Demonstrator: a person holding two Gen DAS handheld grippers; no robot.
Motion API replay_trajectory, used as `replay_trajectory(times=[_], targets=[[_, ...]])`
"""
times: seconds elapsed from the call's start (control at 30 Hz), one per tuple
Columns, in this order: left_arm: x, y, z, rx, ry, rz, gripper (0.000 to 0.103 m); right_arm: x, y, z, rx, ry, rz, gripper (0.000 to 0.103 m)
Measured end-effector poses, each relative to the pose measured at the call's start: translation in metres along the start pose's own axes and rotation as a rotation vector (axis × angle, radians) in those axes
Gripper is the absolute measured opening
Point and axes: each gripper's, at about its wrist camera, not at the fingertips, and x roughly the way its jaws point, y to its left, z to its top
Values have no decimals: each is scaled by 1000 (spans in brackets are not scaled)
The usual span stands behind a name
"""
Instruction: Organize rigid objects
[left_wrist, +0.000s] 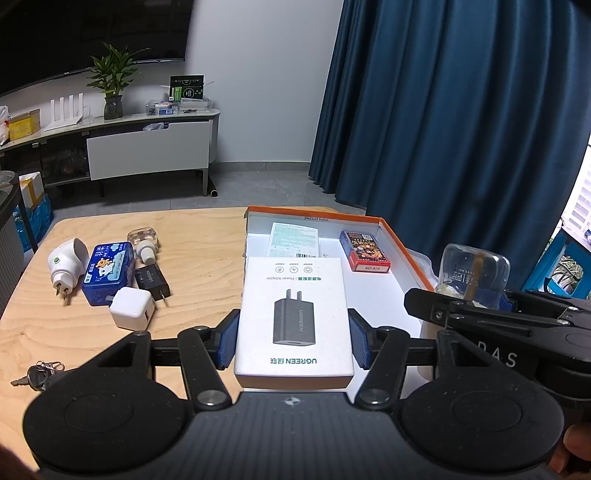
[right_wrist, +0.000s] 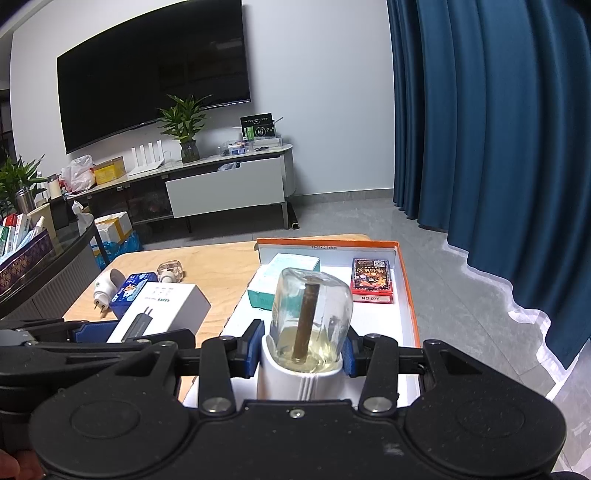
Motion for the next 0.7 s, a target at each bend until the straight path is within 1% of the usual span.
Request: replay_trajectory(times=[0.57,0.7], targets=[[0,0,-1,-1,3,0,59,2,0,1,0,6,0,51],[2,-1,-2,-1,5,0,59,1,0,-4,0,8,1,51]])
